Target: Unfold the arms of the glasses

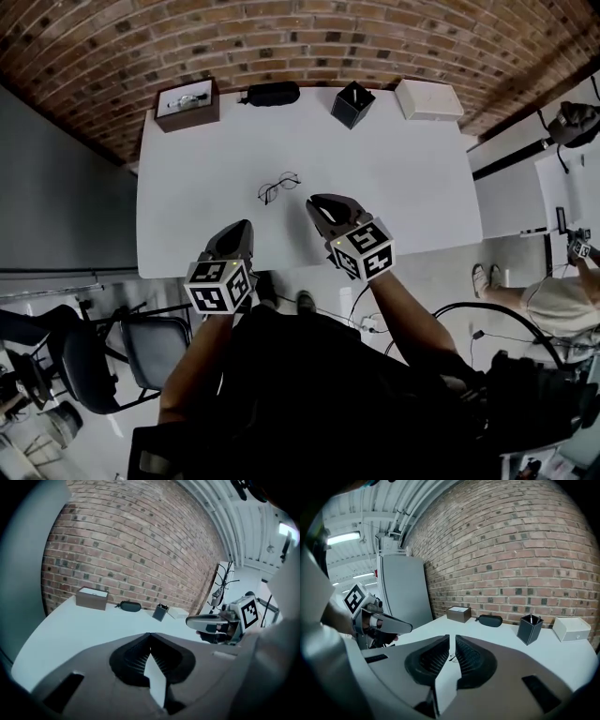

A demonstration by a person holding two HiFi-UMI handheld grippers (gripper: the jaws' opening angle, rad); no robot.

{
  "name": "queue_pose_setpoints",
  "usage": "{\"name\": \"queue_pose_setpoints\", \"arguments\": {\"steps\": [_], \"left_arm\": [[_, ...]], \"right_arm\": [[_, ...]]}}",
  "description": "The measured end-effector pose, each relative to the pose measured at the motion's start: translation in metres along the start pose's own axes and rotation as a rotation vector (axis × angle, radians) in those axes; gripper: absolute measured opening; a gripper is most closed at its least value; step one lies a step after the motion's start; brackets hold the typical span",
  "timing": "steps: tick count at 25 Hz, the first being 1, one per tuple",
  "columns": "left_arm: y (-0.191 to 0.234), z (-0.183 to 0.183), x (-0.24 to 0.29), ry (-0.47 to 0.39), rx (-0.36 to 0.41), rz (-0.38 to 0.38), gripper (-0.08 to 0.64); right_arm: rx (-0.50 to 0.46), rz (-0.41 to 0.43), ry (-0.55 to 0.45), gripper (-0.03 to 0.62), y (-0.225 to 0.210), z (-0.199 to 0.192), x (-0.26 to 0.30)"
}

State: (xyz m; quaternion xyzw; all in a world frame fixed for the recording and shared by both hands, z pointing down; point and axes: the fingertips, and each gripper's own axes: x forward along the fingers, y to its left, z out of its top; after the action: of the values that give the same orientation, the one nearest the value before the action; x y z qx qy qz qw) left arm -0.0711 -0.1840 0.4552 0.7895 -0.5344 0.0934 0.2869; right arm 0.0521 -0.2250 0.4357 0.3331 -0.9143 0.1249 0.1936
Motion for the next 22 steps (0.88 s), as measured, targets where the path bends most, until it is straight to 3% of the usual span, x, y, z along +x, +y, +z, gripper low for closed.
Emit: {"name": "queue_pose_setpoints", "arguments": {"steps": [4,9,16,19,22], "left_arm": [[0.019,-0.004,0.028,0.031,-0.016,0.005,0.007],[0.030,-0.018,0.063,0.090,-0.036,-0.049,0.007],[0.051,-0.051,0.104,0.175,-0.058,-0.009,0.009],[0.058,-0.065,0.117,0.207,-0.102,-0.012,0.009],[0.063,-0.075,0.129,0.232,-0.118,-0.019,0.059]], "right_arm": [[-0.002,-0.014,0.058,0.009,-0.017,-0.014,0.029],[-0.022,-0.051,0.125,0.009,-0.037,-0.037,0.061],[-0.039,-0.069,0.217,0.011,-0.064,-0.075,0.097],[-0.055,-0.107,0.258,0.012,-0.080,-0.090,0.108],[-0.029,-0.101,0.289,0.037,-0.086,-0.104,0.121]]}}
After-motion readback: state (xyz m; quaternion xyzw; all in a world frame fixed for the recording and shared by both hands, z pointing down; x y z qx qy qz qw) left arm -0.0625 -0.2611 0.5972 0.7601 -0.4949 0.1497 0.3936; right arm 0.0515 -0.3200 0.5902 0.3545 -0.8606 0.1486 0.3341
